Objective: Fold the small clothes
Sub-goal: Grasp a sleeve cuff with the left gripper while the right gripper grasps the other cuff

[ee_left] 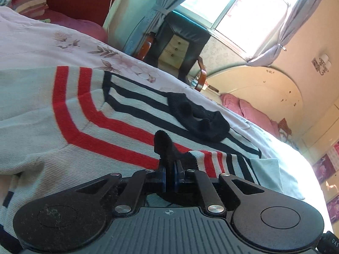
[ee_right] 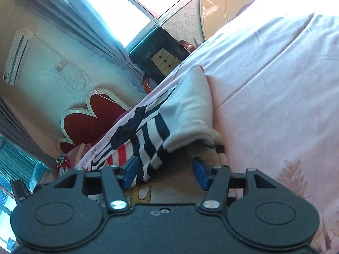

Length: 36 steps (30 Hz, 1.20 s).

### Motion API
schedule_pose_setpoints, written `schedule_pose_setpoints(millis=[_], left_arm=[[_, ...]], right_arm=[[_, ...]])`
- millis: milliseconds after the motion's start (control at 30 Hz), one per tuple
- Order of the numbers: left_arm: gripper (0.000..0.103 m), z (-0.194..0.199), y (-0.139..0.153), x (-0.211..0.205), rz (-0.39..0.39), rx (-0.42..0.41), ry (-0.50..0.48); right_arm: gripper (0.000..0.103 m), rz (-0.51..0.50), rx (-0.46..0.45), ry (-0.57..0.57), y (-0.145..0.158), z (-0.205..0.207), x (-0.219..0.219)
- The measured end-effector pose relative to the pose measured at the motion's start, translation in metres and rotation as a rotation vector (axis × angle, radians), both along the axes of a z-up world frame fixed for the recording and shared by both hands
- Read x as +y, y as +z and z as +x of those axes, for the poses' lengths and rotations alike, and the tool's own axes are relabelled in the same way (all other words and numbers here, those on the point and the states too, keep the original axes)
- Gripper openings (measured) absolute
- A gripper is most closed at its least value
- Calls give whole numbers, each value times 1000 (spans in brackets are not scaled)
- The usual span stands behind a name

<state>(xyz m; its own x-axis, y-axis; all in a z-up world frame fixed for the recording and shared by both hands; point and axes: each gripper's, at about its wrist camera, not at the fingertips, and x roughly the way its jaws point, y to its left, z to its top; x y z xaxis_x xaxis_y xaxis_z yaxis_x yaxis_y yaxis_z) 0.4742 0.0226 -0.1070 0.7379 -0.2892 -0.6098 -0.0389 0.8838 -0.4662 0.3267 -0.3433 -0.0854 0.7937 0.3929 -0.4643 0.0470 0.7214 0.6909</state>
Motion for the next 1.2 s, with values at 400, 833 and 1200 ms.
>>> schedule_pose_setpoints(millis=[400, 833, 1200], left_arm=[[7, -2, -17, 24, -4, 8, 24], [7, -1, -26, 19, 70, 17, -10], [7, -5, -23, 13, 128, 4, -30]], right_arm=[[42, 370, 79, -162, -37, 28, -32], [20, -29, 46, -41, 5, 19, -22], [9, -268, 83, 34, -9, 77, -12]])
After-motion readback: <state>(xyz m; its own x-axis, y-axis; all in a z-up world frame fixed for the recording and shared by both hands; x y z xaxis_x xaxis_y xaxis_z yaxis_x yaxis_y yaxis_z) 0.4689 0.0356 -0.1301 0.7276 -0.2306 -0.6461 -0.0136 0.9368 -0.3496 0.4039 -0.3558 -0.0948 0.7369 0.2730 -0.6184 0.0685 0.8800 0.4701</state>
